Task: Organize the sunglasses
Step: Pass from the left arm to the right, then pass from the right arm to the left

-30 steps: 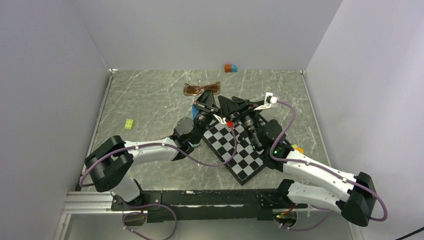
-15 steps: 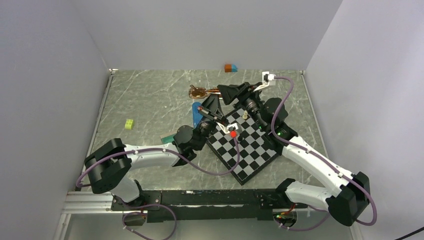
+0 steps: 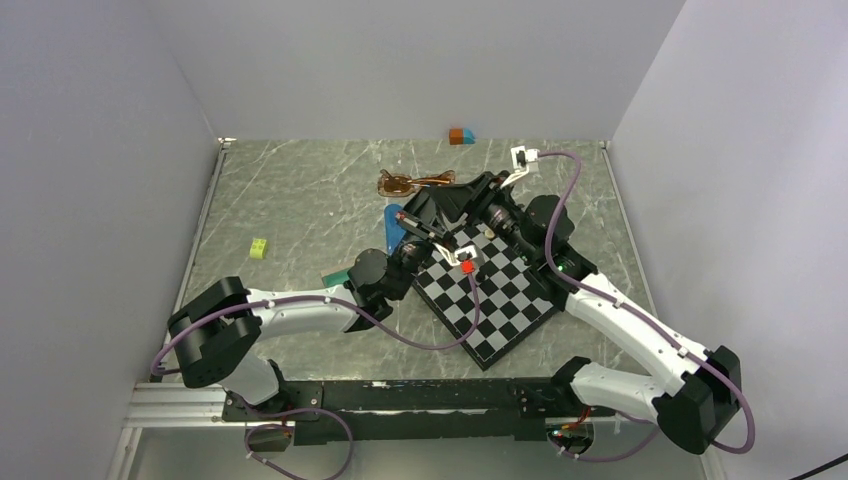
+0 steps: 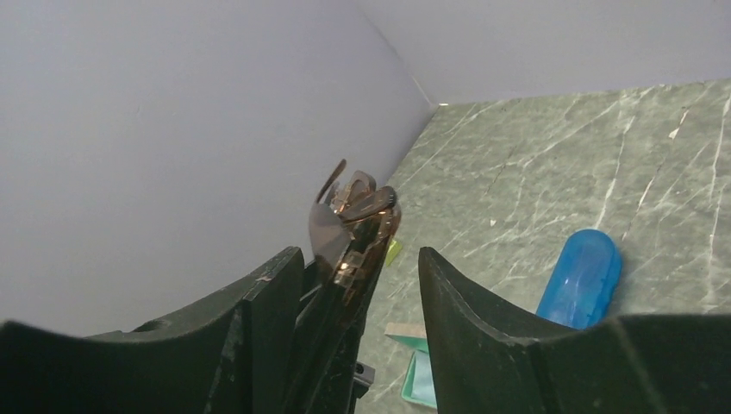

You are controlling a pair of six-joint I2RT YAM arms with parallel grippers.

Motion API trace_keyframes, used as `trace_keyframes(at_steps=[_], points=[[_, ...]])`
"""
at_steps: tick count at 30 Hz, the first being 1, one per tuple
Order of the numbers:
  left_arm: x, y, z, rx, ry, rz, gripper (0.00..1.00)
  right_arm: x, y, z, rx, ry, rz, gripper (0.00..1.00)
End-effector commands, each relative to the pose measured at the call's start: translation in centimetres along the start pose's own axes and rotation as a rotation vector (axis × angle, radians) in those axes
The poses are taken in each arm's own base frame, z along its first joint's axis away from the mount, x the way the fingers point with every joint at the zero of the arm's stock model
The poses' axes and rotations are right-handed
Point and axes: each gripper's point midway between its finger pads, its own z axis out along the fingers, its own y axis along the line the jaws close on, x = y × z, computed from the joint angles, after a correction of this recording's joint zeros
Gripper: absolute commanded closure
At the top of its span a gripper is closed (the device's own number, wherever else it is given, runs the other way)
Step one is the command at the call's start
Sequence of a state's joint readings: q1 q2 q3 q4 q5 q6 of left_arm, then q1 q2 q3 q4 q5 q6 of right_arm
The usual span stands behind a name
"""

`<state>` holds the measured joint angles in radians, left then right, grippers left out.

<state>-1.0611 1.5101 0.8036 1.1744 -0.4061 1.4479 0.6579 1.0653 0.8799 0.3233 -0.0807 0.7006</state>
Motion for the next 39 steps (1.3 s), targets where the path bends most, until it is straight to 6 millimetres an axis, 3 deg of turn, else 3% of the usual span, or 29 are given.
trace_keyframes(at_steps=[1, 8, 14, 20, 21, 22, 23, 26, 29, 33, 35, 39], points=[[-0.8, 1.9, 0.3, -0.071, -0.011, -0.011, 1.00, -1.1, 0.2, 0.9, -0.007, -0.053, 0.045, 0.45], [-1.3, 1.6, 0.3, -0.051, -0.016, -0.009, 0.97, -1.8, 0.0, 2.1, -0.014, -0.113, 0.079, 0.58], [-1.4, 1.9, 0.1, -0.057, -0.021, -0.038, 0.73, -1.6, 0.2, 2.1, -0.026, -0.102, 0.075, 1.00], [-2.8, 1.5, -0.6, 0.009, -0.055, -0.108, 0.61, -2.1, -0.2, 1.2, 0.007, -0.115, 0.020, 1.00], [-3.2, 1.3, -0.7, 0.031, -0.066, -0.124, 0.37, -2.2, -0.1, 1.0, 0.007, -0.117, 0.011, 1.00], [-3.7, 1.2, -1.0, 0.056, -0.083, -0.135, 0.06, -2.3, -0.2, 0.7, 0.010, -0.116, 0.001, 1.00], [-4.2, 0.9, -1.3, 0.090, -0.106, -0.143, 0.01, -2.4, -0.1, 0.5, 0.011, -0.116, -0.006, 1.00], [-6.3, -0.7, -3.1, 0.248, -0.215, -0.185, 0.01, -3.0, -0.4, -0.1, 0.032, -0.138, -0.023, 1.00], [-8.6, -0.8, -5.2, 0.430, -0.326, -0.278, 0.01, -3.6, -0.7, -0.7, 0.051, -0.142, -0.040, 1.00], [-11.6, 1.6, -8.6, 0.600, -0.490, -0.389, 0.01, -3.7, -0.9, -1.5, 0.062, -0.134, -0.070, 1.00], [-12.1, 3.1, -9.8, 0.624, -0.532, -0.423, 0.01, -3.7, -1.2, -2.0, 0.078, -0.125, -0.090, 1.00], [-11.8, 7.2, -9.6, 0.638, -0.465, -0.590, 0.01, -2.7, -1.3, -3.0, 0.065, -0.043, -0.192, 1.00]])
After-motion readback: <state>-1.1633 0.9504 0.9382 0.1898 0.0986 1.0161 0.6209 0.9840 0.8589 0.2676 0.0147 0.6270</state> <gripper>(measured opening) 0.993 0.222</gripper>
